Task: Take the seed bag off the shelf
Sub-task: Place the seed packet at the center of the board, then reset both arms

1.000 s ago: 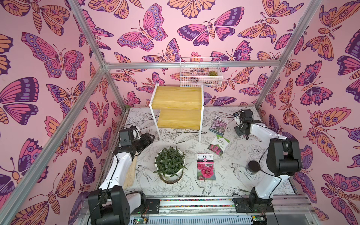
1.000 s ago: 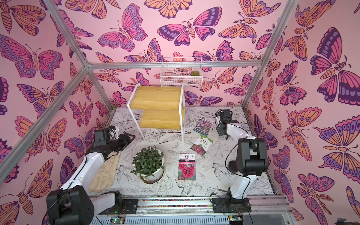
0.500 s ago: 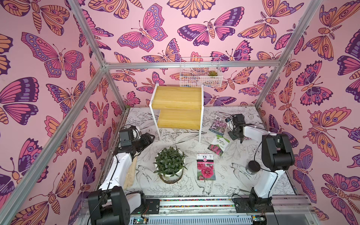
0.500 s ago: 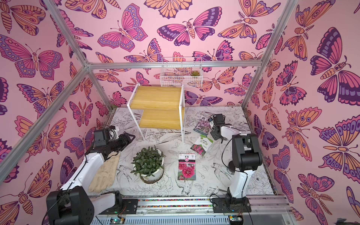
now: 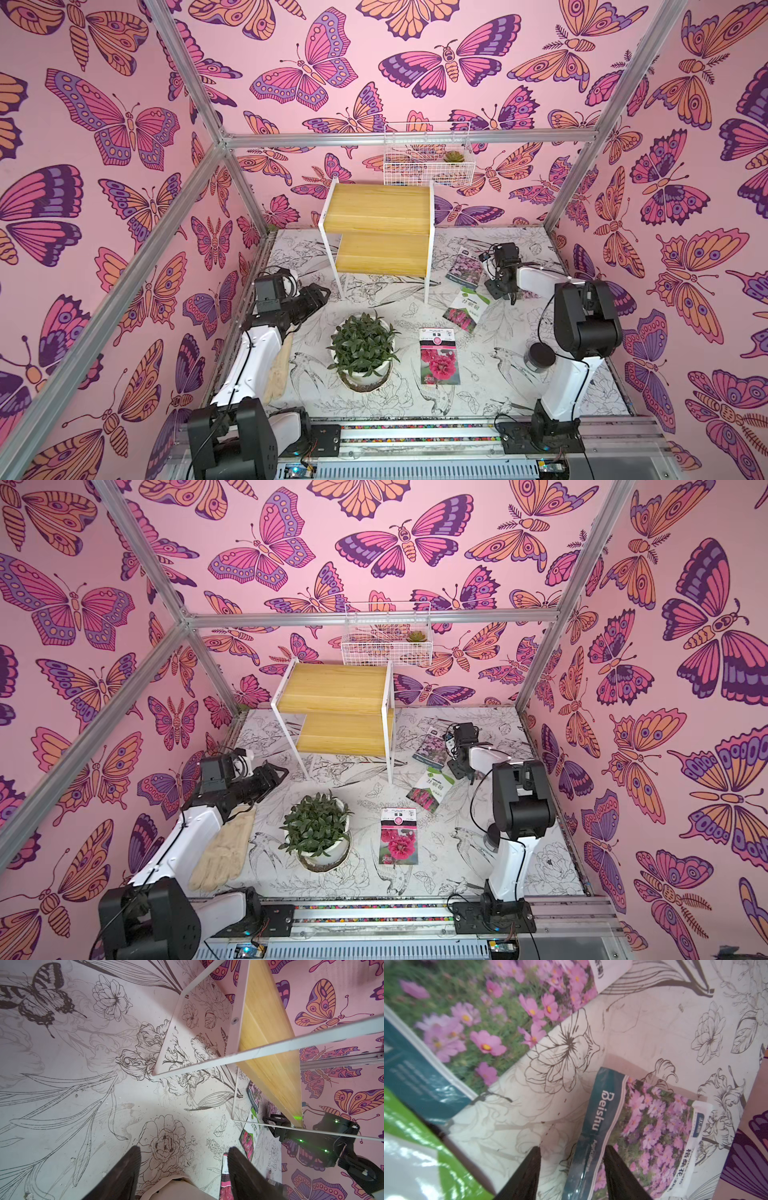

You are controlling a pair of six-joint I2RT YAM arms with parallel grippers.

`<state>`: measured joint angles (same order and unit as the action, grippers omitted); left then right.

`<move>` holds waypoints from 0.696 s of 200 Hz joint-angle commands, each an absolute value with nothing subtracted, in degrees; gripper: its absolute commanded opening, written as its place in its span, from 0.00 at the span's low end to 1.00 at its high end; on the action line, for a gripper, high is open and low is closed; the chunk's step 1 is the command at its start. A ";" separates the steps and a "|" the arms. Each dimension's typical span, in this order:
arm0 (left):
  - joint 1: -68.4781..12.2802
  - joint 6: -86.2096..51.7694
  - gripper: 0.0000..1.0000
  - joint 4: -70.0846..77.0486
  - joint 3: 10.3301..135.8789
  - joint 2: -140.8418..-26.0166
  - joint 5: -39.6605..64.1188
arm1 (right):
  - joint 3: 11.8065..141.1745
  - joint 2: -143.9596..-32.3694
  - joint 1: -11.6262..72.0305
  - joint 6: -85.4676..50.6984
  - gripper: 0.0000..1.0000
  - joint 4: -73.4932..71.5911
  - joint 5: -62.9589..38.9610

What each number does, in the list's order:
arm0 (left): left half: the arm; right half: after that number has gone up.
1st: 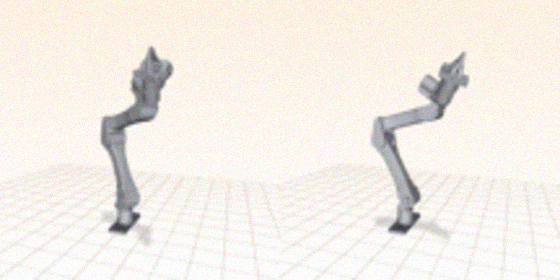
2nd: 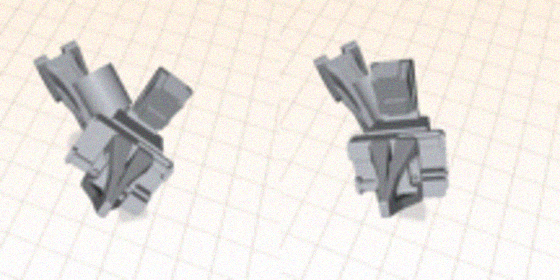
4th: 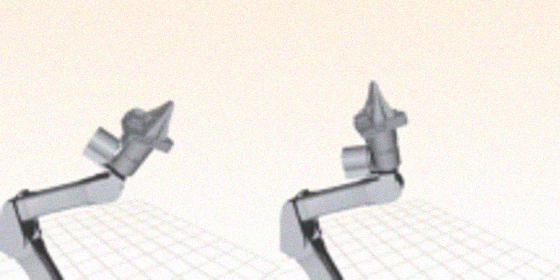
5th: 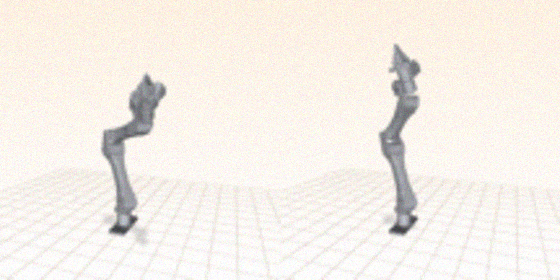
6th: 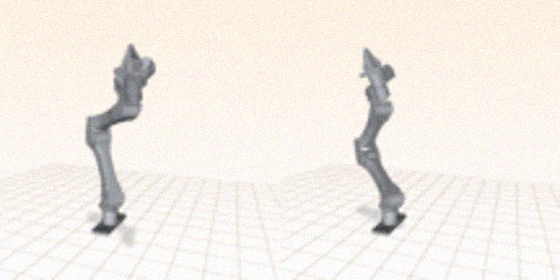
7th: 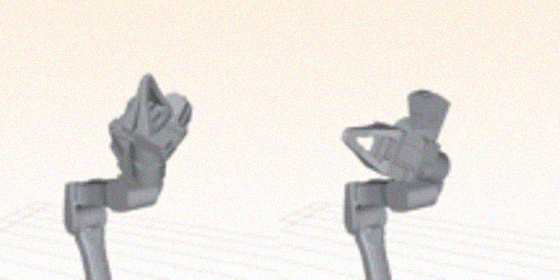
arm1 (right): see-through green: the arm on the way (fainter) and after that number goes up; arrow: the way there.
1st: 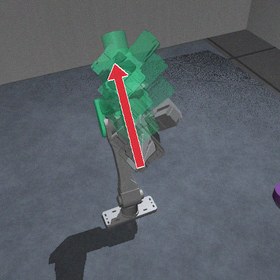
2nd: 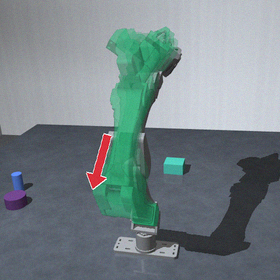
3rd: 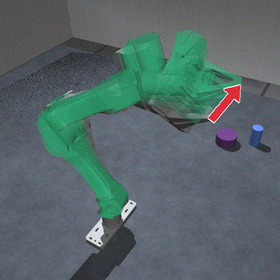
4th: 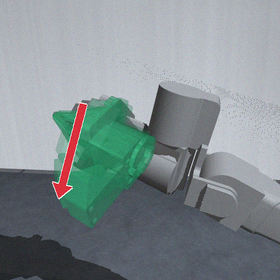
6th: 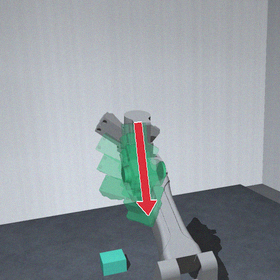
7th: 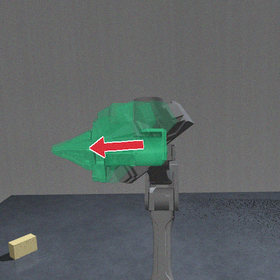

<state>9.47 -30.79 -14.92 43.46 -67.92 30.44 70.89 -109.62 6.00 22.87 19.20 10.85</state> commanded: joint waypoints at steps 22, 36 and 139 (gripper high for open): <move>9.67 -25.78 0.77 -13.55 43.07 -69.28 23.62 | 66.24 -89.52 5.68 14.67 0.66 22.18 -8.00; 9.71 -24.22 0.81 -11.28 43.03 -70.61 19.93 | 60.74 -83.25 4.63 10.49 0.94 16.87 -15.71; 10.65 -10.19 1.00 34.76 26.94 -76.13 12.16 | 29.59 -80.61 -5.98 -3.77 0.99 -27.24 -14.65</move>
